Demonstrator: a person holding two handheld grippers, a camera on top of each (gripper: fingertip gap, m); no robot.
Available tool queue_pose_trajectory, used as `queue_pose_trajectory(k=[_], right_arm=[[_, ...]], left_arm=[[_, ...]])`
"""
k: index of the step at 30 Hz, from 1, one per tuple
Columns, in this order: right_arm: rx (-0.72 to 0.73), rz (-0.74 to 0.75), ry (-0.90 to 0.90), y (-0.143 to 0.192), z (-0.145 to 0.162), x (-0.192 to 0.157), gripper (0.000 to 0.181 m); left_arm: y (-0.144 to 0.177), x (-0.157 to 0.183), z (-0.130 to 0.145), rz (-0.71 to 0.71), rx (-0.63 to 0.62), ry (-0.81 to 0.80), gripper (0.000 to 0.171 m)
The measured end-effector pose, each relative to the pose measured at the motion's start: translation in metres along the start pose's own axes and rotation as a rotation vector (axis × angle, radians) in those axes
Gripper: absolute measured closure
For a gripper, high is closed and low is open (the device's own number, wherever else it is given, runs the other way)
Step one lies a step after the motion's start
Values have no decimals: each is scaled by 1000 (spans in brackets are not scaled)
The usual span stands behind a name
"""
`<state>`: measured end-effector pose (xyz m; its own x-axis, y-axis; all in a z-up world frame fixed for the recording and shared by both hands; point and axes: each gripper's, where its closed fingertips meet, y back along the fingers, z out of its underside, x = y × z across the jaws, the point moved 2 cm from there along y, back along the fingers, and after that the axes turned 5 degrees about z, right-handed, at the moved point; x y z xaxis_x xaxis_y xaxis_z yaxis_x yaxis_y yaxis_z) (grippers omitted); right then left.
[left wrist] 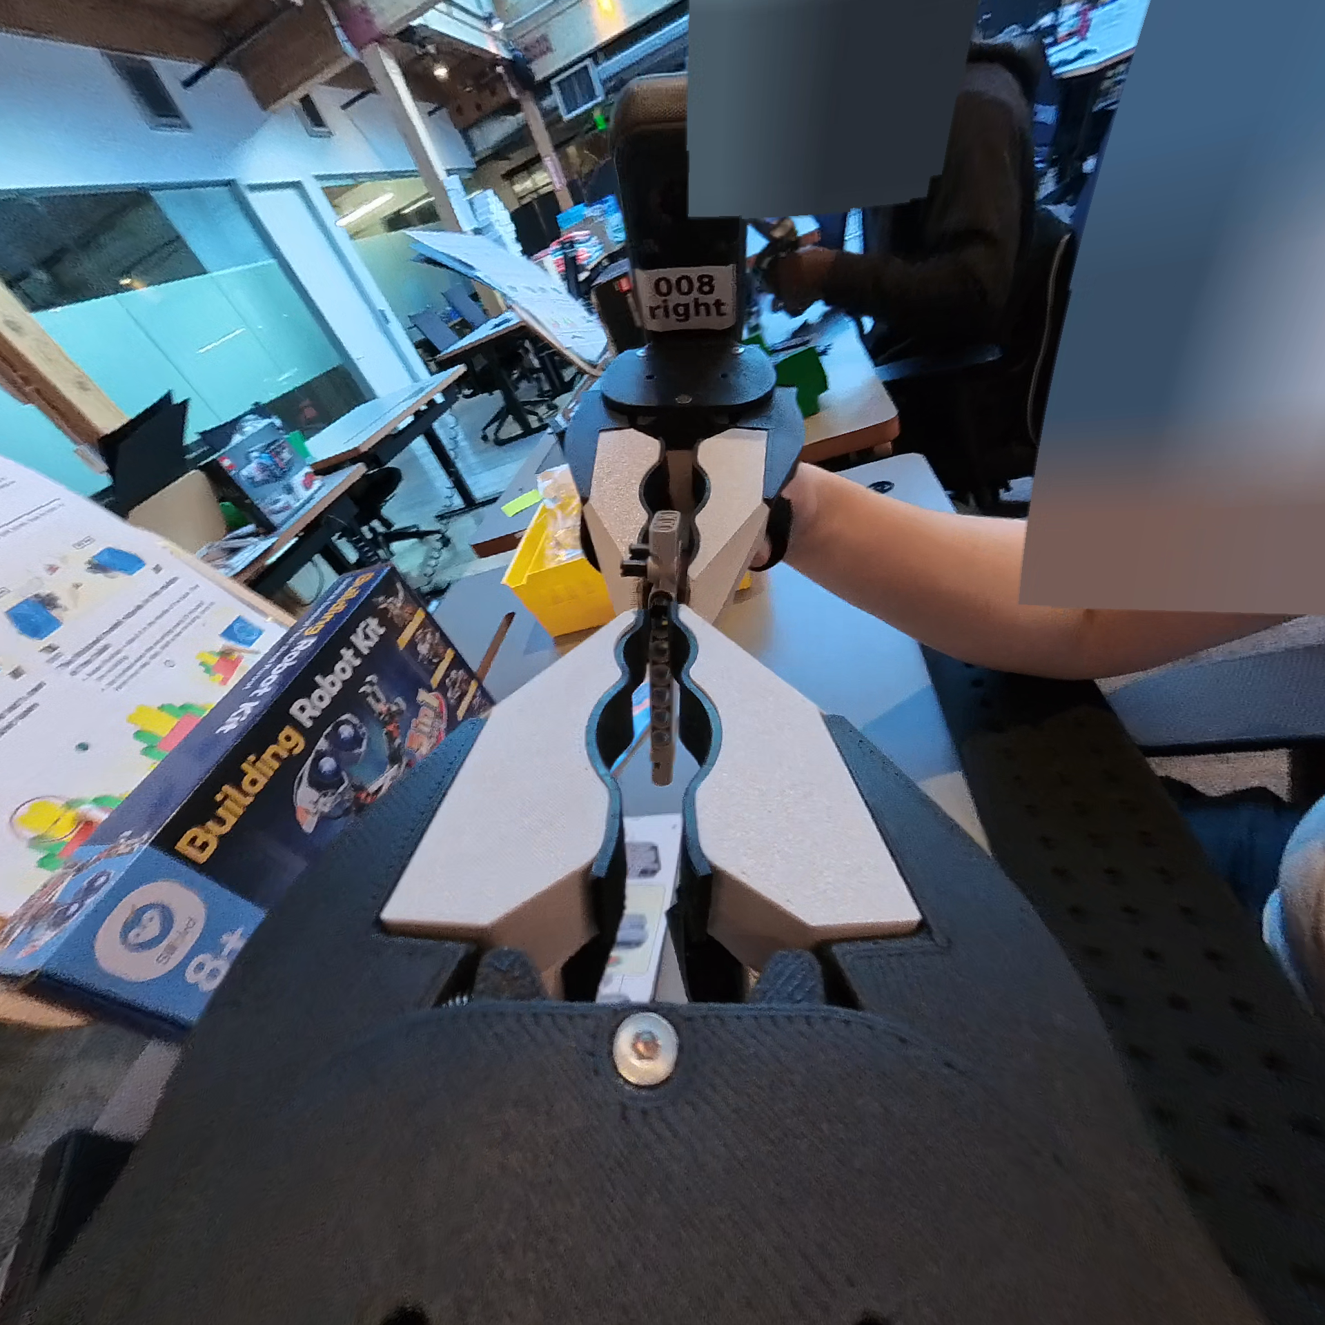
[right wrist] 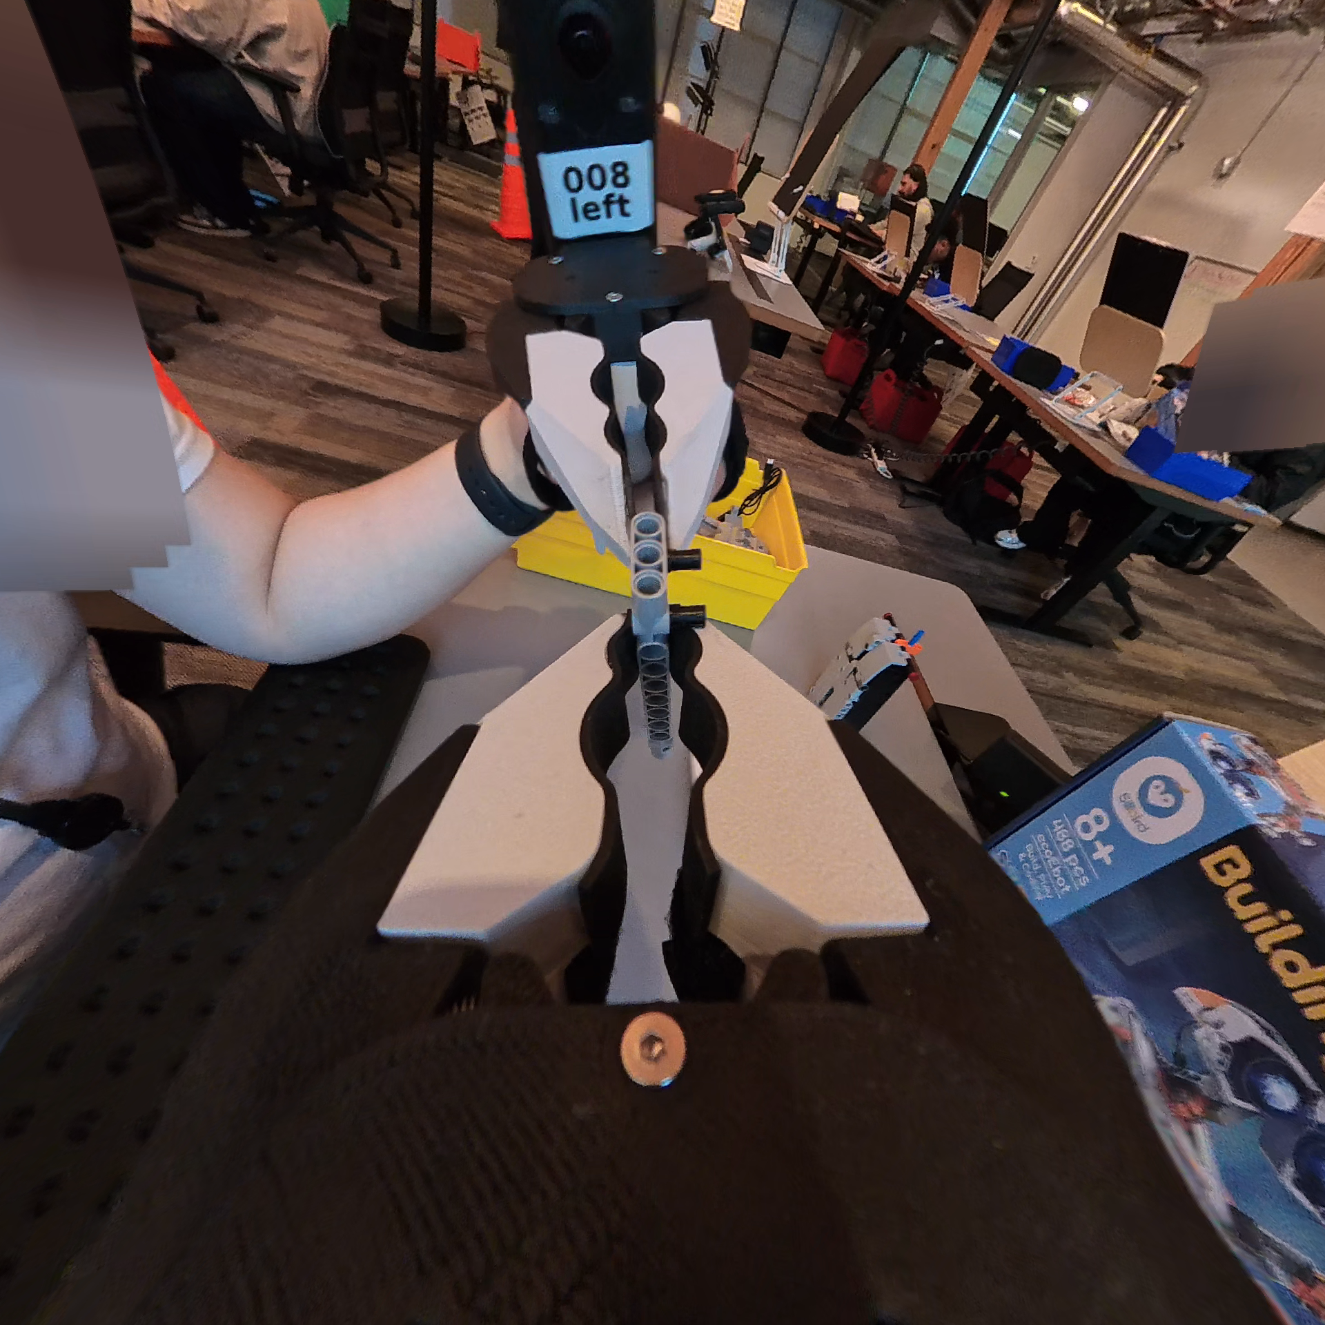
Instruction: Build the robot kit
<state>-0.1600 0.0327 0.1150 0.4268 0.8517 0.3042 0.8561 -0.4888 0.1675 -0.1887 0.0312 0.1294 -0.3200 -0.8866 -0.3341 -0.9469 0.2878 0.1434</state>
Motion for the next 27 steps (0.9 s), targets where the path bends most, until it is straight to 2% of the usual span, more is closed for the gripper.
queue_pose_trajectory(k=[2, 4, 7, 9, 11, 12, 15, 17, 18, 20, 24, 27], right_arm=[[23, -52, -99, -5, 0, -2, 174], [99, -88, -239, -12, -5, 2, 175], [163, -162, -418, -29, -7, 4, 175], [144, -199, -463, -48, 1, -3, 175], [106, -259, -442, -68, 9, -20, 175], [93, -296, -433, -76, 12, -31, 174], [7, -366, -371, -92, 28, -52, 172], [-23, -398, -359, -94, 38, -58, 160], [-31, -422, -378, -93, 41, -59, 160], [-55, -416, -425, -90, 47, -55, 157], [-33, -278, -397, -89, 51, -45, 157], [-41, -360, -536, -99, 54, -66, 152]], left_arm=[[8, -6, 14, -61, -70, 40, 134], [17, -7, 20, -85, -79, 144, 127], [22, 9, 36, -24, -78, 290, 130], [27, 17, 54, -52, -105, 348, 139], [33, 27, 63, -85, -41, 401, 154], [38, 31, 70, -119, 1, 428, 167], [53, 55, 89, -147, 139, 555, 167], [64, 66, 100, -189, 198, 611, 167], [68, 71, 105, -206, 211, 628, 167], [75, 80, 114, -238, 199, 646, 167], [80, 91, 126, -303, 154, 618, 167], [82, 94, 125, -309, 187, 590, 167]])
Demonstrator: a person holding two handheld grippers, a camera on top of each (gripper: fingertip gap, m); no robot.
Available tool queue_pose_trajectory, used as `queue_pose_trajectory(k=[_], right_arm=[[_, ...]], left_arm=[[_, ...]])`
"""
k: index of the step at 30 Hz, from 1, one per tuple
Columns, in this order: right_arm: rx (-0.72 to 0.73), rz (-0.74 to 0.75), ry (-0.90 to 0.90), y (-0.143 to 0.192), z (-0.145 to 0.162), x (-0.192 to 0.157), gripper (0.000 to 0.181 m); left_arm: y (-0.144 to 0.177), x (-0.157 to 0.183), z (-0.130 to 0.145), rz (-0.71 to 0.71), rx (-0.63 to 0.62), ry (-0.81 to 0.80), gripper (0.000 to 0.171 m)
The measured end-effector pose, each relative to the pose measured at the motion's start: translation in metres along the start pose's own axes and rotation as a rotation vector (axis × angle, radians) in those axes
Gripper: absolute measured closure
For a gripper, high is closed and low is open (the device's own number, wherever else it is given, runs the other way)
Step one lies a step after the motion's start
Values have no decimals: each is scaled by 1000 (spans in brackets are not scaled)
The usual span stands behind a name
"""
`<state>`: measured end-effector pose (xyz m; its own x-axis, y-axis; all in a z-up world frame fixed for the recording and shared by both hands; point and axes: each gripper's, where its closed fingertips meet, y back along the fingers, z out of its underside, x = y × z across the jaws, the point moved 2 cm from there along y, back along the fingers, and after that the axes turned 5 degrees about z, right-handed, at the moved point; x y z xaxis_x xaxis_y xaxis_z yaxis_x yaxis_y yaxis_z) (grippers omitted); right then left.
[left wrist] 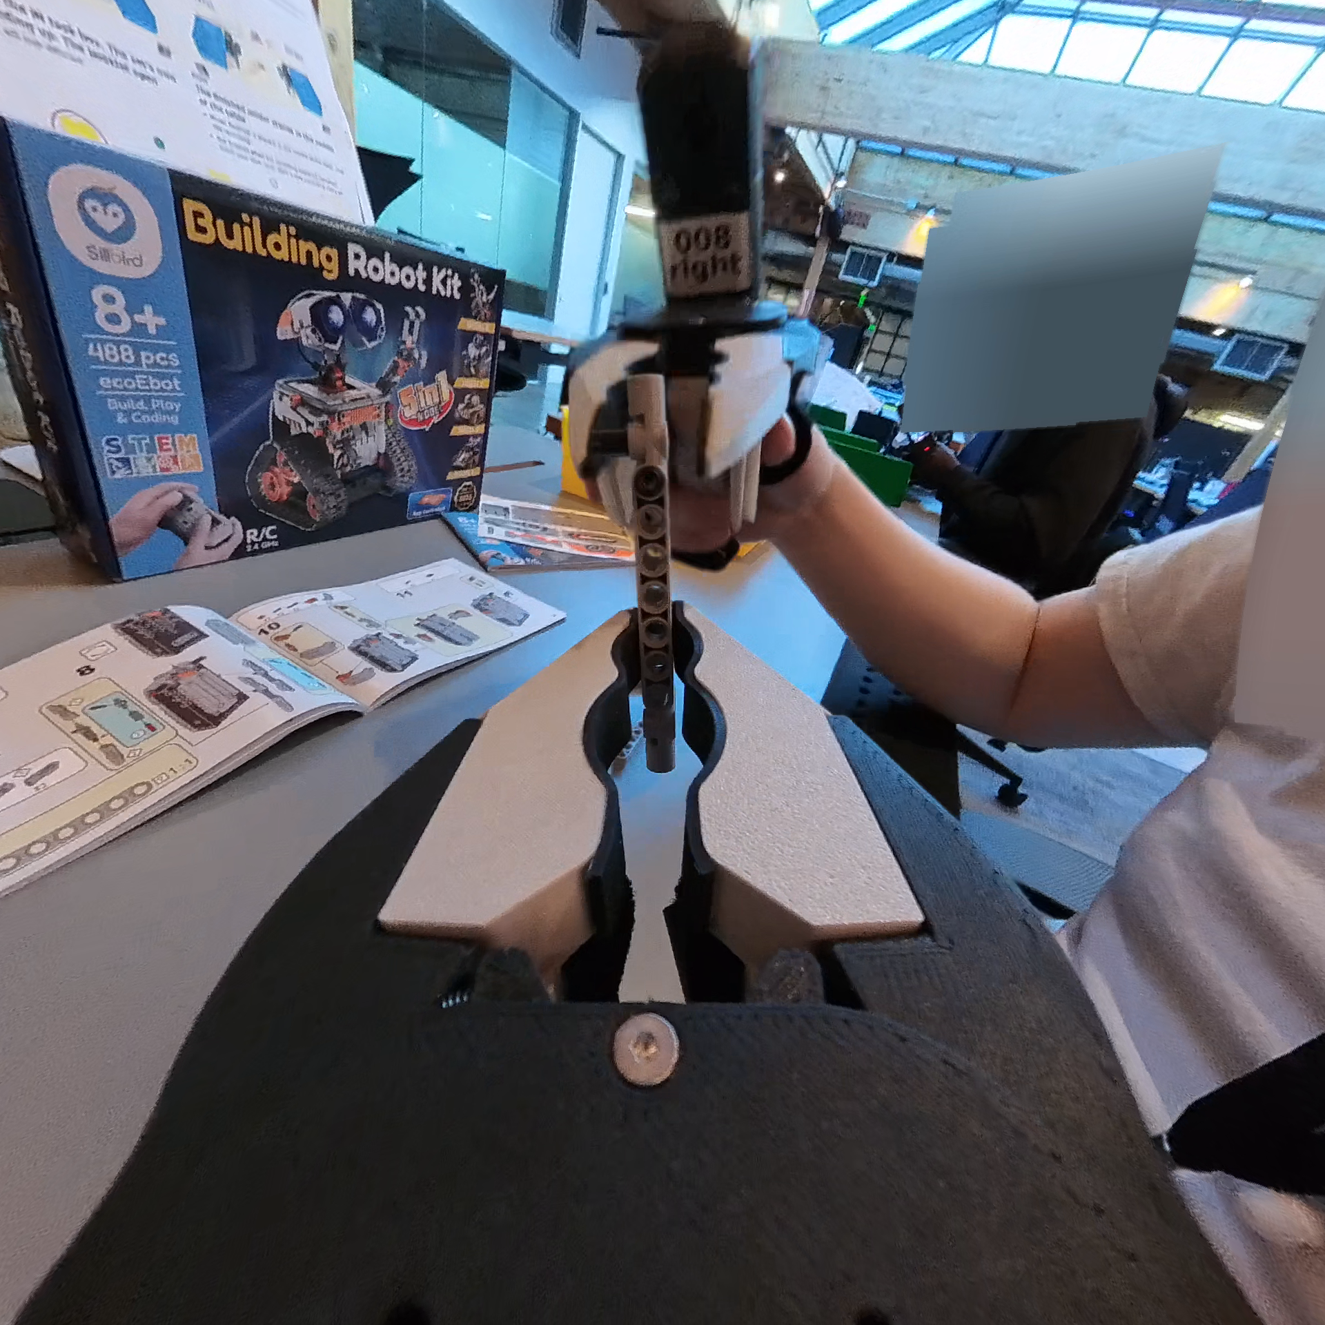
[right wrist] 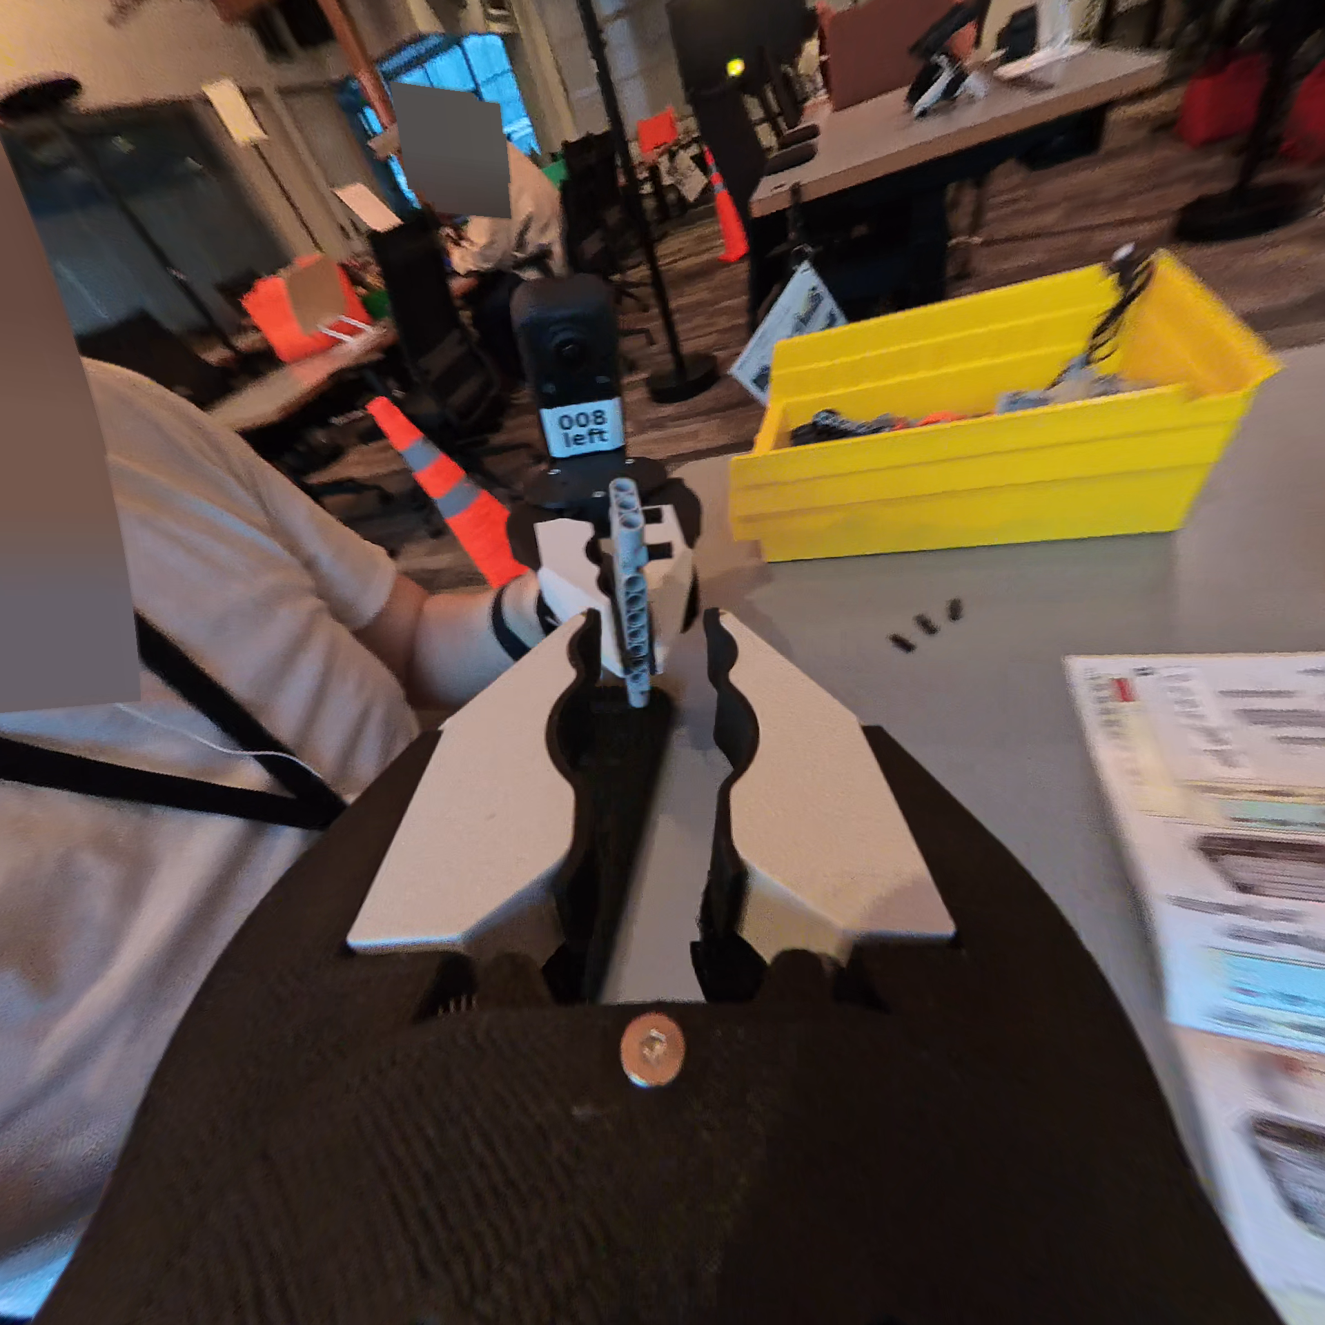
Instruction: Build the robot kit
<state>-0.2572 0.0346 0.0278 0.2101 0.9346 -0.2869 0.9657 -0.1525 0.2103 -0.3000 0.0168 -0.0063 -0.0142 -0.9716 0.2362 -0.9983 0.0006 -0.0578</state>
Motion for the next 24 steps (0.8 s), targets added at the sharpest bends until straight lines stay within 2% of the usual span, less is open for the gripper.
queue_pose_trajectory(k=[3, 6, 8, 10, 12, 16, 18, 19, 24], right_arm=[[54, 0, -31, -18, 9, -6, 155], [126, 18, -14, -27, 9, -11, 174], [144, 23, -1, -27, 9, -11, 174], [122, 32, -8, -27, 11, -8, 175], [120, 16, -15, -25, 11, -9, 175], [104, -20, -2, -25, 15, -16, 175], [82, -39, 3, -25, 18, -19, 175], [58, -37, 8, -24, 21, -19, 175], [12, -29, 30, -23, 29, -21, 175]], left_arm=[[1, 0, -2, 20, 45, 27, 167], [-2, 2, 1, 41, 35, 28, 167], [-1, 1, 0, 34, 38, 13, 167], [1, -2, 2, 7, 16, -10, 164], [4, -5, 0, -23, 6, -26, 154], [10, 0, -12, 36, 24, -1, 147], [8, 7, -10, 98, -19, 0, 155], [9, 11, -10, 129, -39, -8, 153], [11, 16, -18, 167, -79, -12, 157]])
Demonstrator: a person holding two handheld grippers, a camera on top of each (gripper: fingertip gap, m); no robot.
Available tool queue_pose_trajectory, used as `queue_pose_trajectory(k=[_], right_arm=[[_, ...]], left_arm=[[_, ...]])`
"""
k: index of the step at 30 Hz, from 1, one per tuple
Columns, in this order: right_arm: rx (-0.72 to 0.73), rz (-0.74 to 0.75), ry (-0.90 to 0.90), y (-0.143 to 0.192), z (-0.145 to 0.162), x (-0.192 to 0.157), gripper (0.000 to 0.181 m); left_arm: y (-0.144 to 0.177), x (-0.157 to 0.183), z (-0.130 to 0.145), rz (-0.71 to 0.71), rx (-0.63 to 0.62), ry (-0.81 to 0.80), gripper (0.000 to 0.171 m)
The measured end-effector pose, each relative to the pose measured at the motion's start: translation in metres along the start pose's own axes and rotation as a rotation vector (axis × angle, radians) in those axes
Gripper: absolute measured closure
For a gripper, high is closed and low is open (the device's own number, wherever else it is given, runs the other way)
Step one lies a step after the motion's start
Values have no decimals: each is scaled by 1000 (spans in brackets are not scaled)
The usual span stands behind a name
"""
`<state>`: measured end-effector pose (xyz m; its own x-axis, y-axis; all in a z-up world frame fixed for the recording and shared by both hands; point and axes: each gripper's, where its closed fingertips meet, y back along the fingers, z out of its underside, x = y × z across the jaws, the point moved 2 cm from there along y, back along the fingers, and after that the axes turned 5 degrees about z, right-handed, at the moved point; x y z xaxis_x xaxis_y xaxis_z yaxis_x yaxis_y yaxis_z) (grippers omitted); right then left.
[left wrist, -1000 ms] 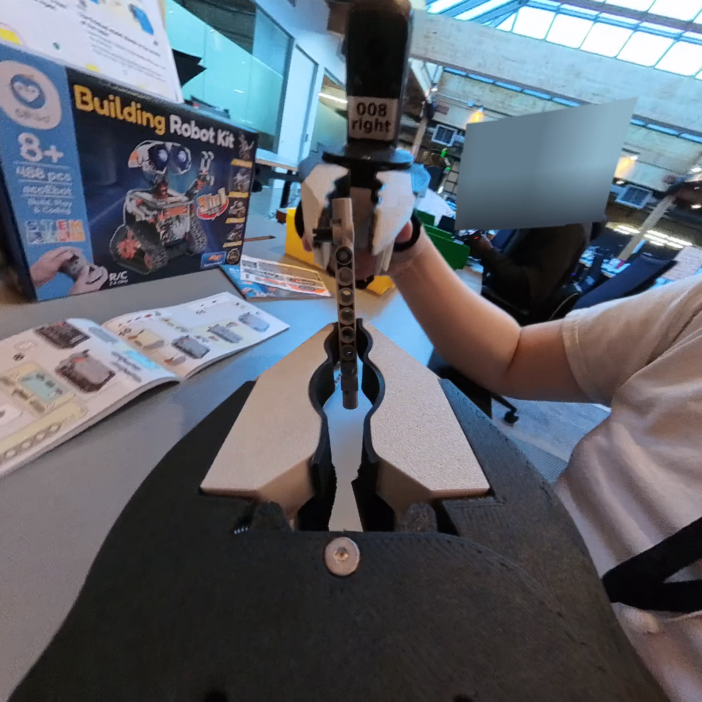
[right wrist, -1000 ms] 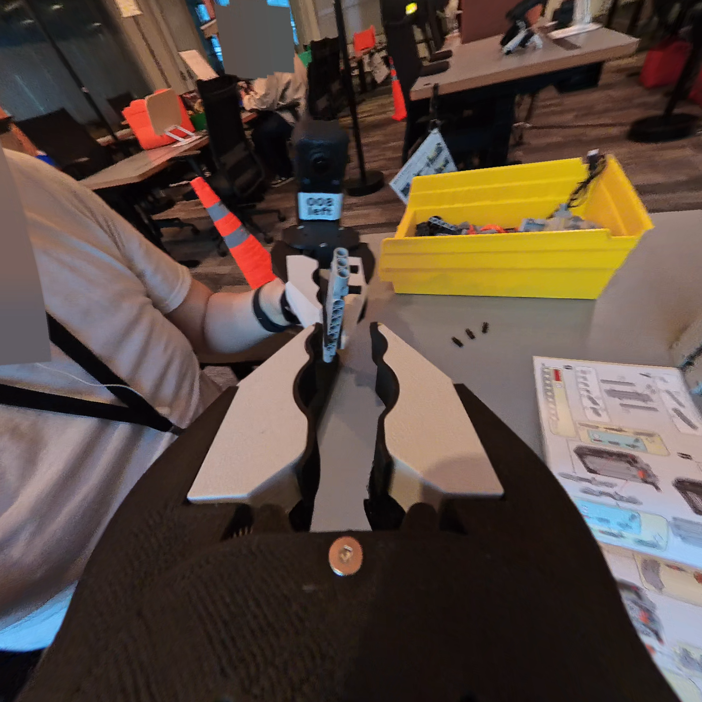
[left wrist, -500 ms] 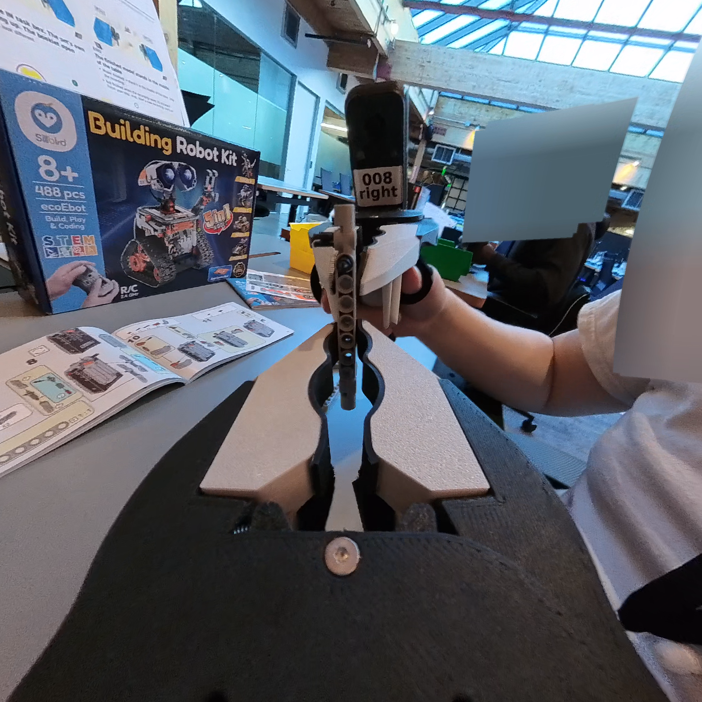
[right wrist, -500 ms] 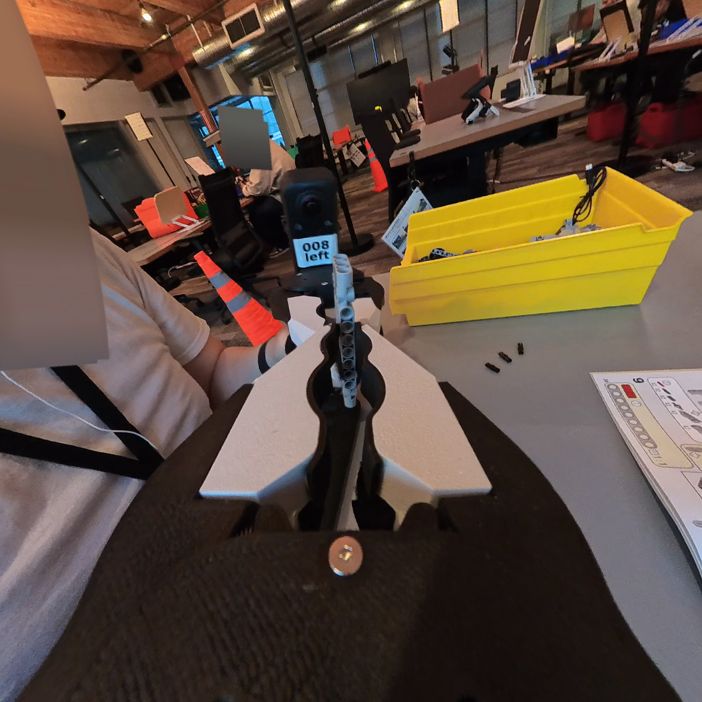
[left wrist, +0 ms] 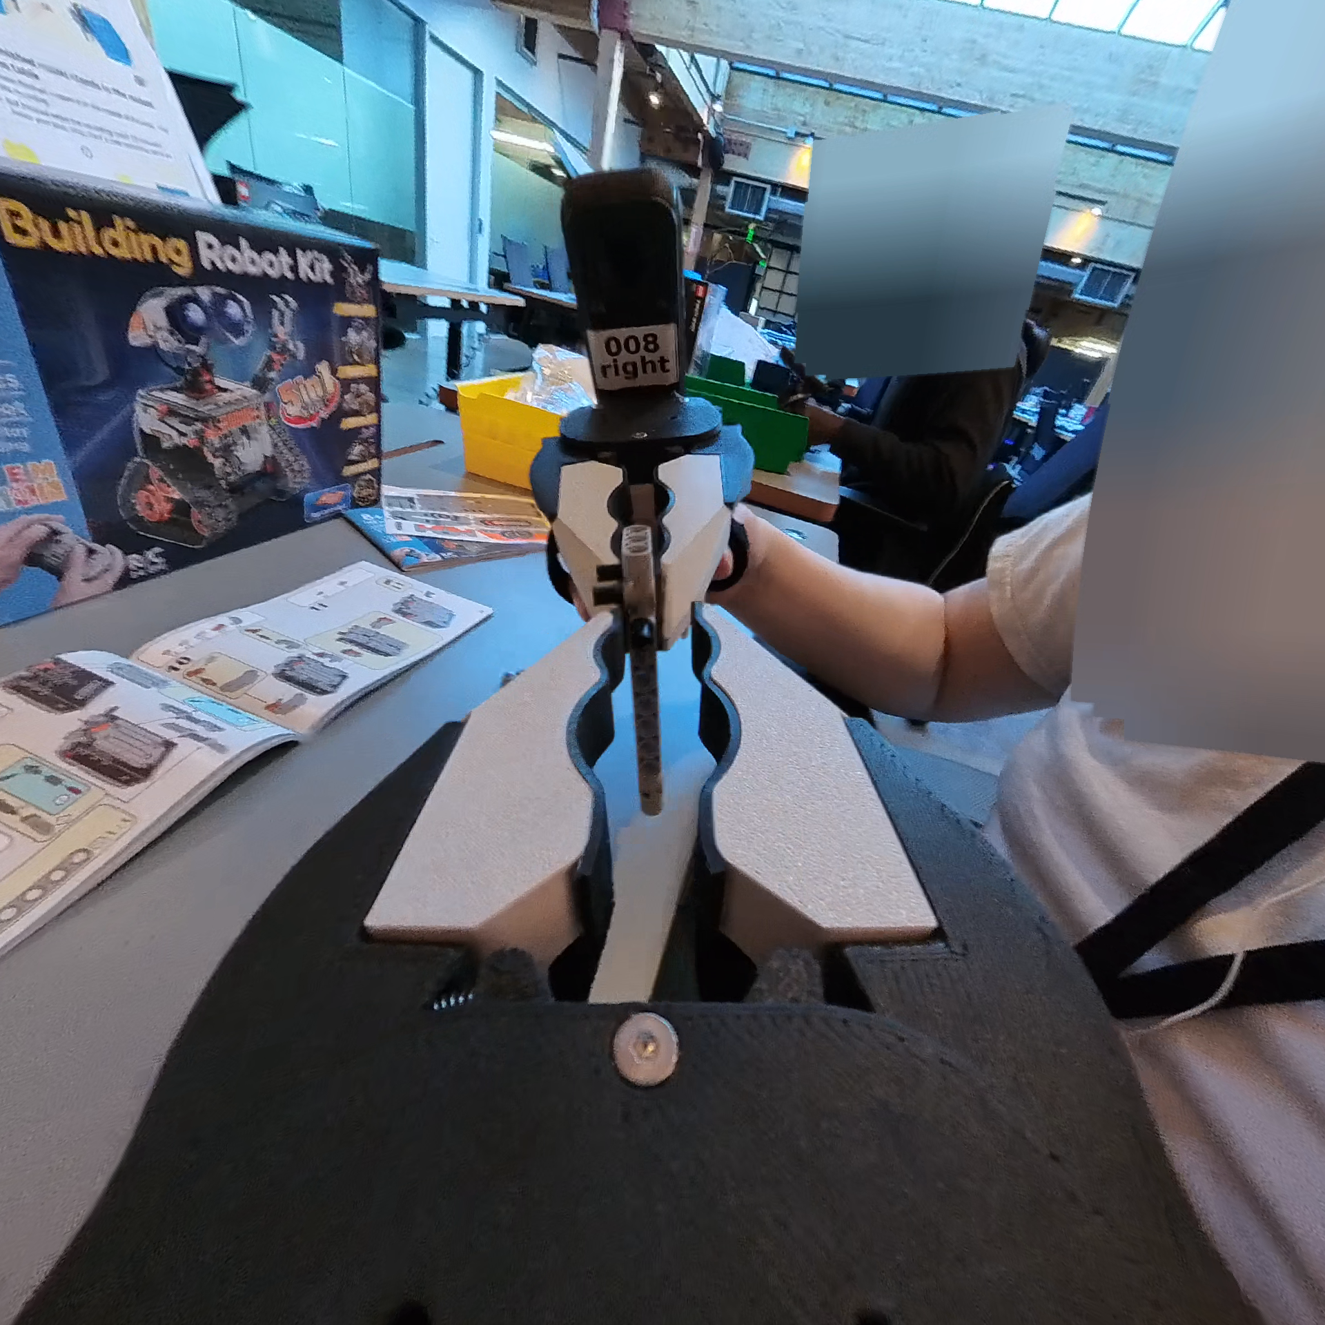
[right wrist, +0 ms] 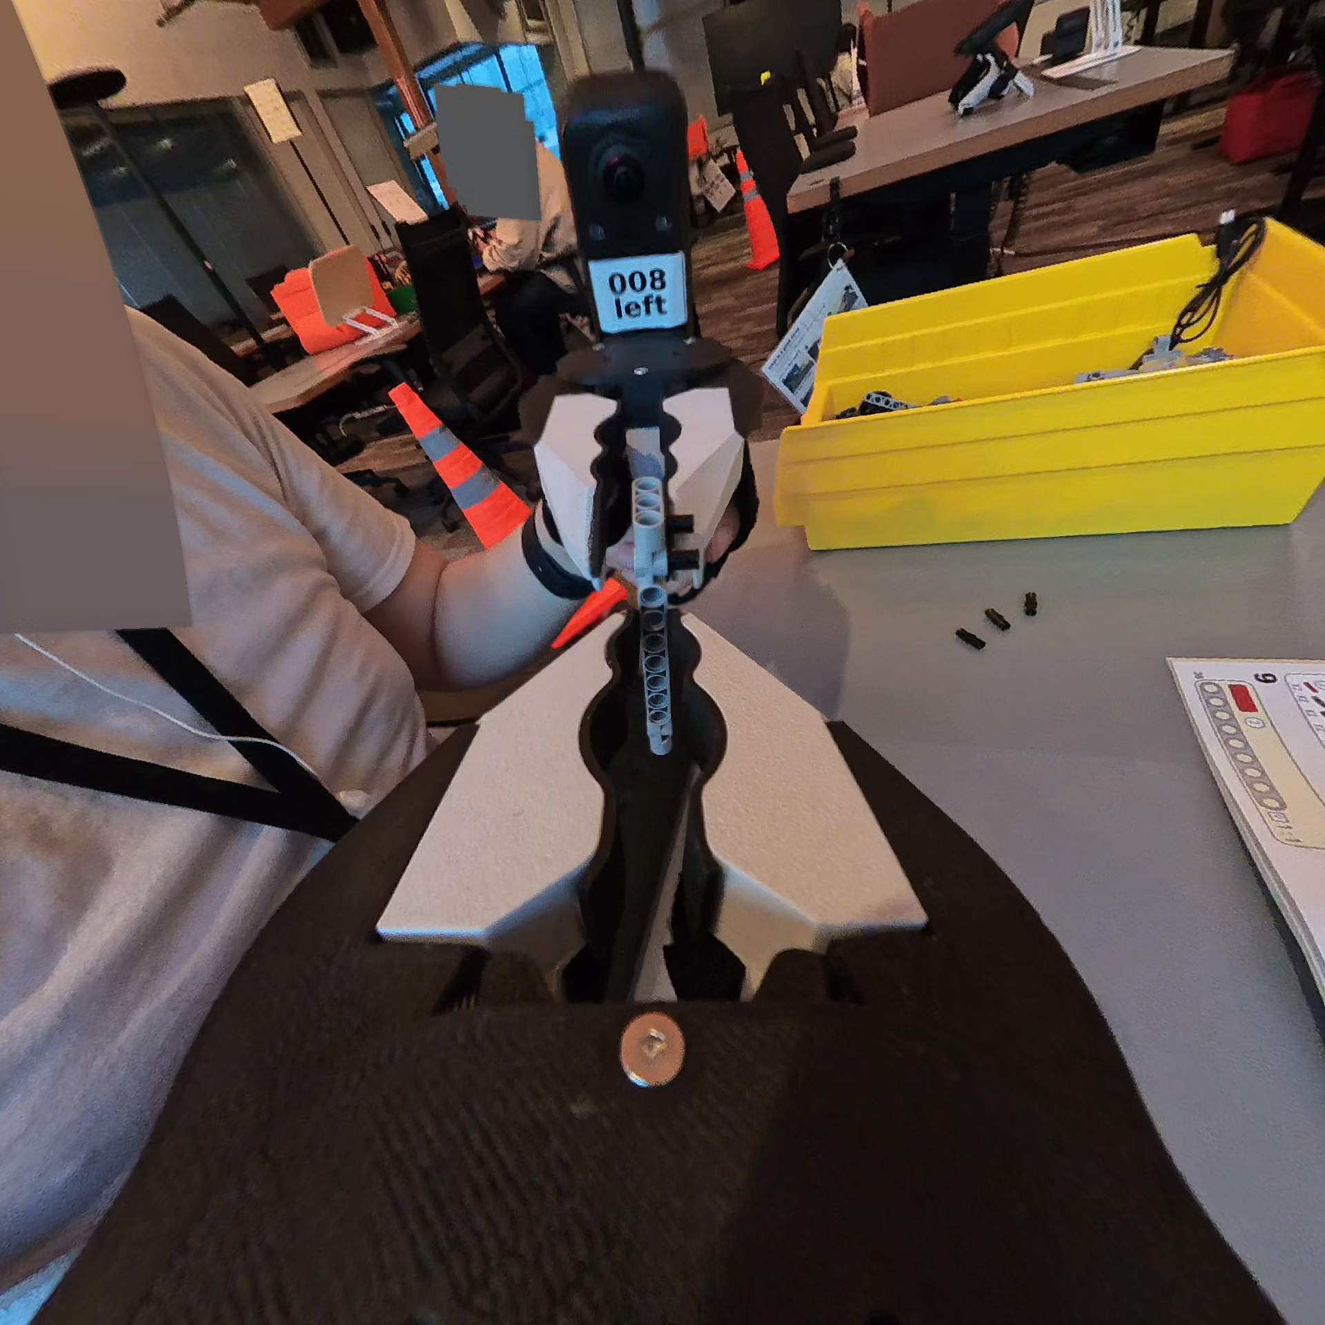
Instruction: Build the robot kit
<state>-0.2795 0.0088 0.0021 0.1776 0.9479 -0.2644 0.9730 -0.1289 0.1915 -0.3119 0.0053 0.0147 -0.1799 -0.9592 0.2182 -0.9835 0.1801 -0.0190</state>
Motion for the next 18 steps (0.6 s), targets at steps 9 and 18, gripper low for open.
queue_pose_trajectory(k=[9, 18], right_arm=[[36, 75, 60, 1, -4, 3, 164], [131, 20, 115, -16, -10, -7, 175]], left_arm=[[-3, -5, -8, -62, 108, -1, 167], [7, 3, -32, -52, 294, -62, 167]])
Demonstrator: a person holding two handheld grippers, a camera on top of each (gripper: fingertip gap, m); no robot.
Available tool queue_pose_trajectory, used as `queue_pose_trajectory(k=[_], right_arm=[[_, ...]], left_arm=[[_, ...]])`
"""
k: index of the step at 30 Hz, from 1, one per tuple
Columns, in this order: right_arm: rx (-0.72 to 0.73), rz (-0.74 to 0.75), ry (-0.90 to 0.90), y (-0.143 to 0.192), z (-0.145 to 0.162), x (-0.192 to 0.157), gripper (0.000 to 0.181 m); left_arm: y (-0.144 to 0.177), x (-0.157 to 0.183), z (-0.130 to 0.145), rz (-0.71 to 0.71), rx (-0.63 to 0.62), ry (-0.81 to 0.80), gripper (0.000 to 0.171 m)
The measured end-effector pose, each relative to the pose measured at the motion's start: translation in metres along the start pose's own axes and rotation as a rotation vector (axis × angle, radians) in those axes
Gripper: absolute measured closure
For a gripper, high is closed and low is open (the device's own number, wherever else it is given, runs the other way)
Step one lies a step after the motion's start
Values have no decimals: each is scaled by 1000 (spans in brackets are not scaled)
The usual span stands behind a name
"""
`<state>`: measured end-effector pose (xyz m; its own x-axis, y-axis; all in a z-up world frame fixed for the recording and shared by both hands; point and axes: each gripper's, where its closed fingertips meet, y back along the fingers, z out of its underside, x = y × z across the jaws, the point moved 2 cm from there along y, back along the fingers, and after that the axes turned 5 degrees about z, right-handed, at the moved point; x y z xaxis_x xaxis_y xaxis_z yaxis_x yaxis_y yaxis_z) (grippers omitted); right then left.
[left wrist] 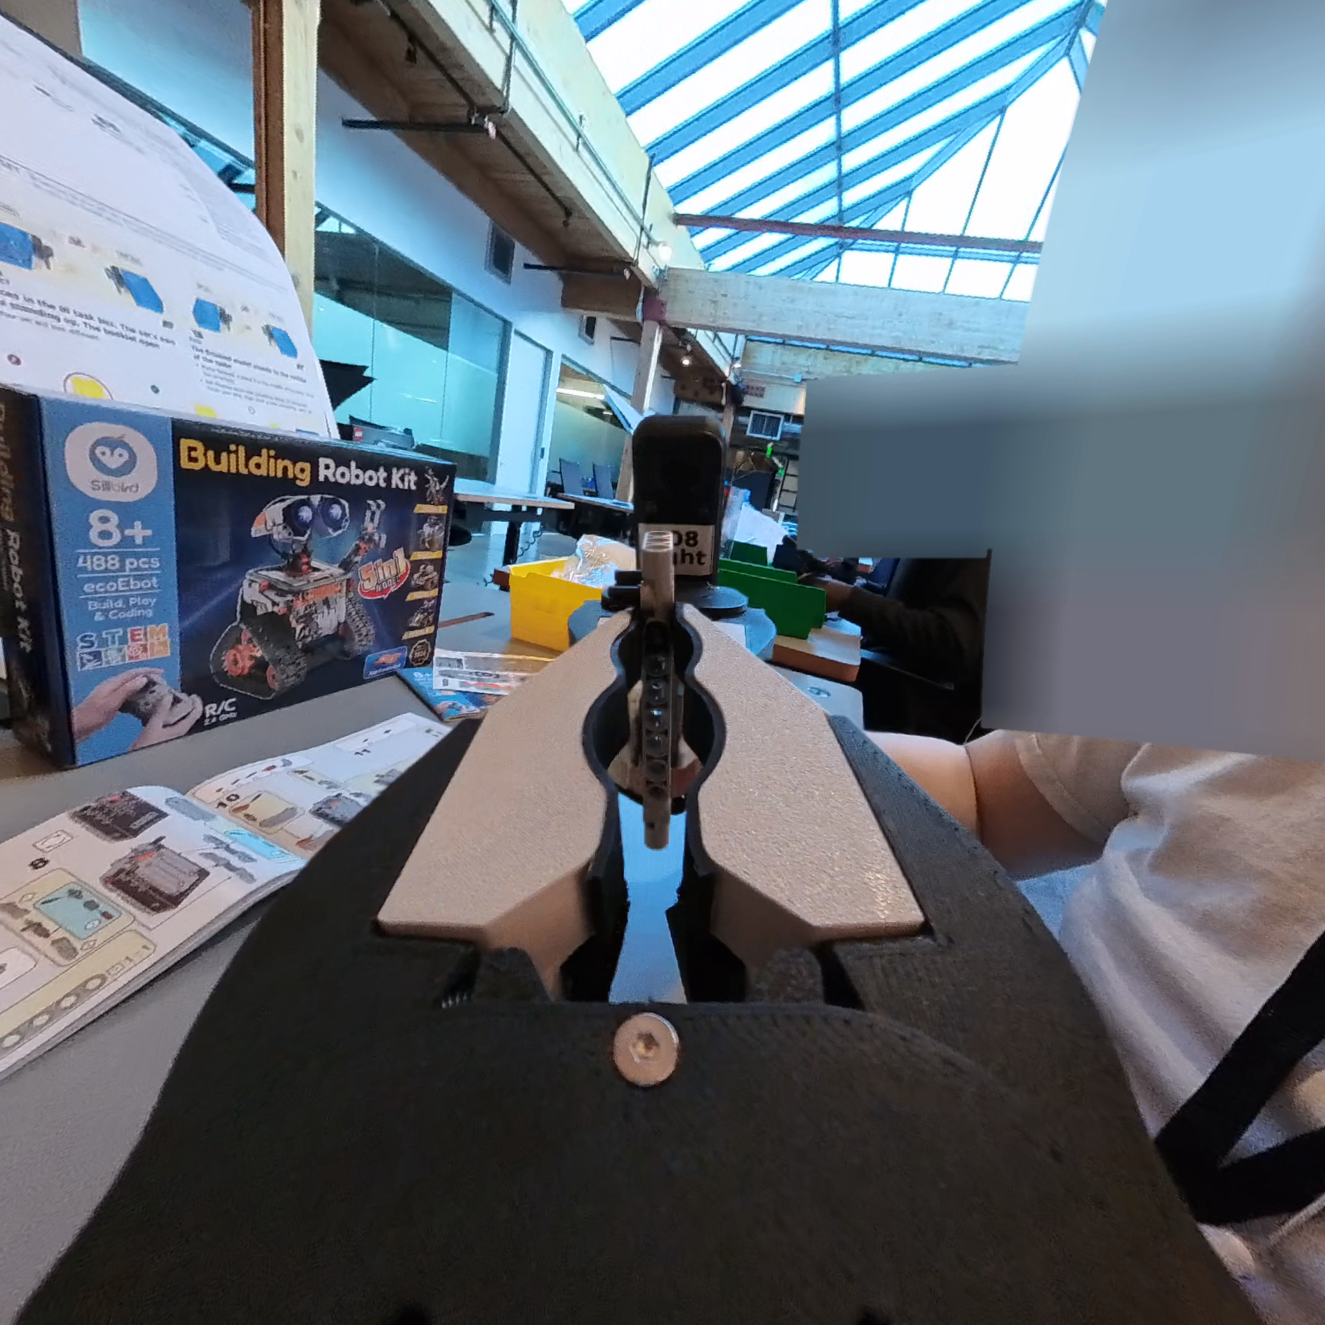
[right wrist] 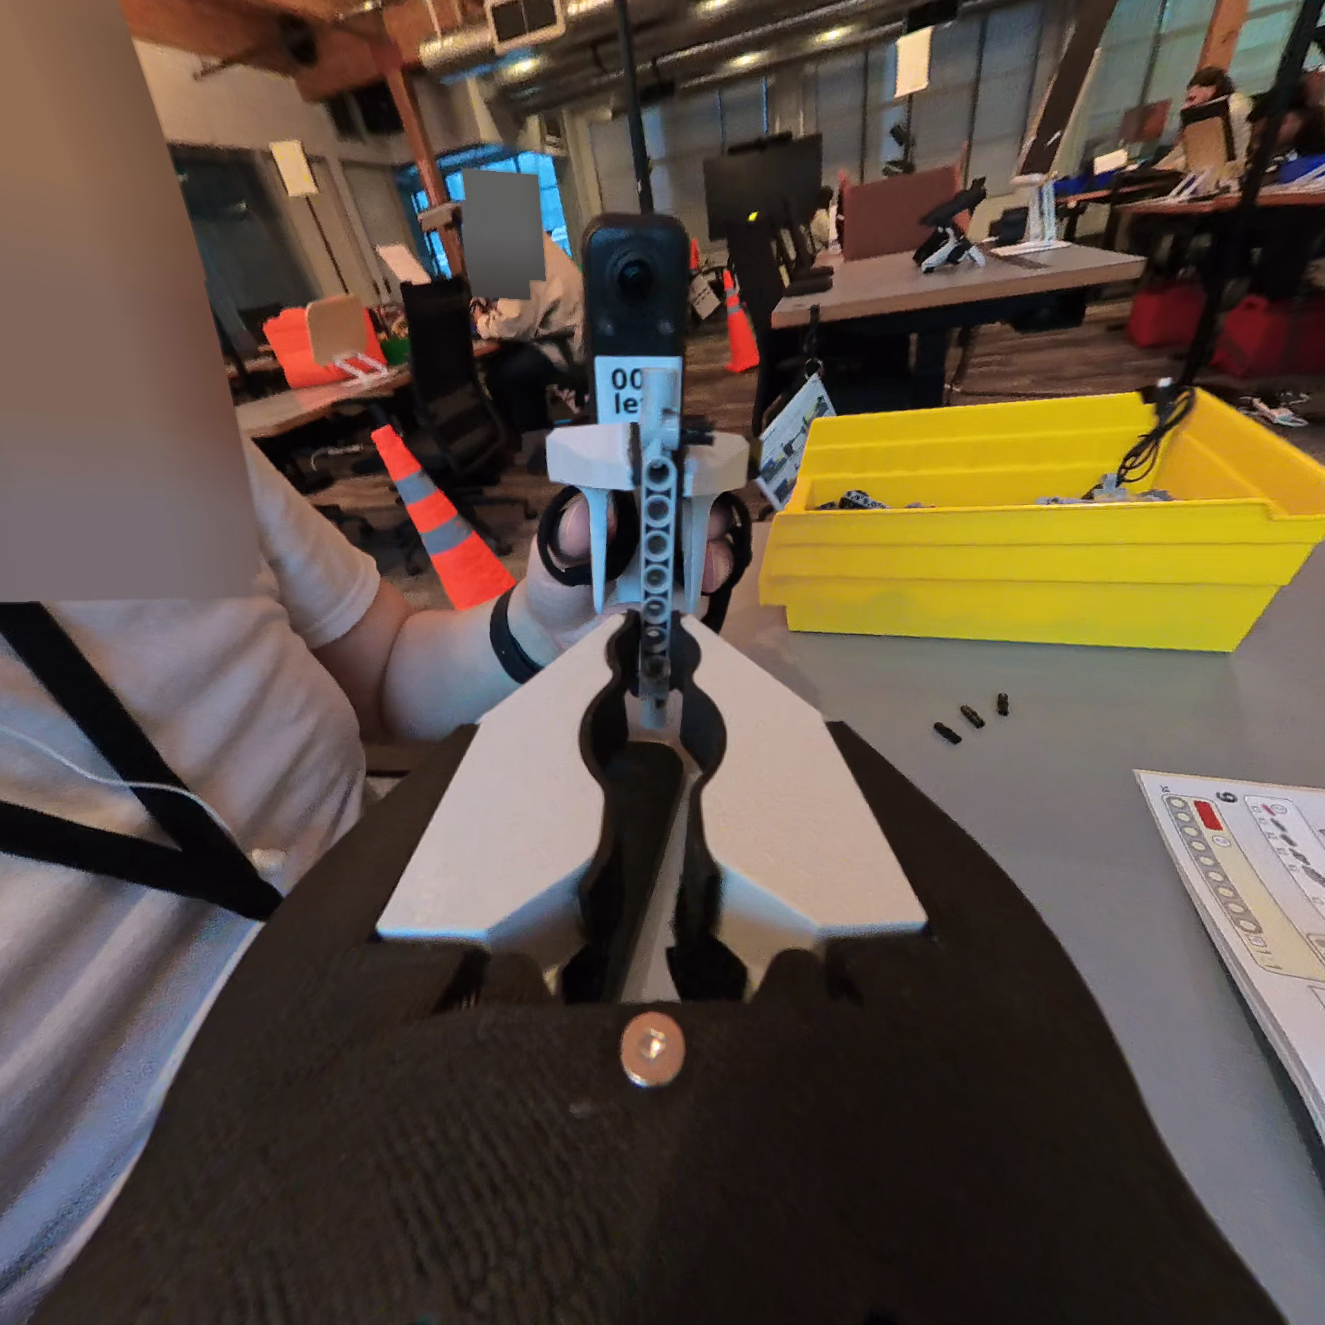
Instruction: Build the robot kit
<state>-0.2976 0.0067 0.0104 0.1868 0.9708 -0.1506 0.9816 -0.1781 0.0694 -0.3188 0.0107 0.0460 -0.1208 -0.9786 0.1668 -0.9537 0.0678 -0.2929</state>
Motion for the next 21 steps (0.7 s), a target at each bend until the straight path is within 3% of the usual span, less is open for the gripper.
queue_pose_trajectory(k=[3, 8, 10, 17, 21], right_arm=[[-58, 21, 39, 0, 4, -2, 175], [-265, 90, 133, 7, 21, 3, 175], [-329, 101, 193, 4, 26, 0, 175], [-398, 168, 279, 3, 32, 4, 175], [-343, 130, 285, 0, 30, -2, 174]], left_arm=[[0, 3, 3, 29, -15, 1, 166], [-3, 5, 29, 57, -216, 32, 157], [-6, 6, 36, 55, -262, 13, 163], [-5, 4, 44, 16, -301, -45, 163], [-2, 7, 41, 30, -276, -37, 164]])
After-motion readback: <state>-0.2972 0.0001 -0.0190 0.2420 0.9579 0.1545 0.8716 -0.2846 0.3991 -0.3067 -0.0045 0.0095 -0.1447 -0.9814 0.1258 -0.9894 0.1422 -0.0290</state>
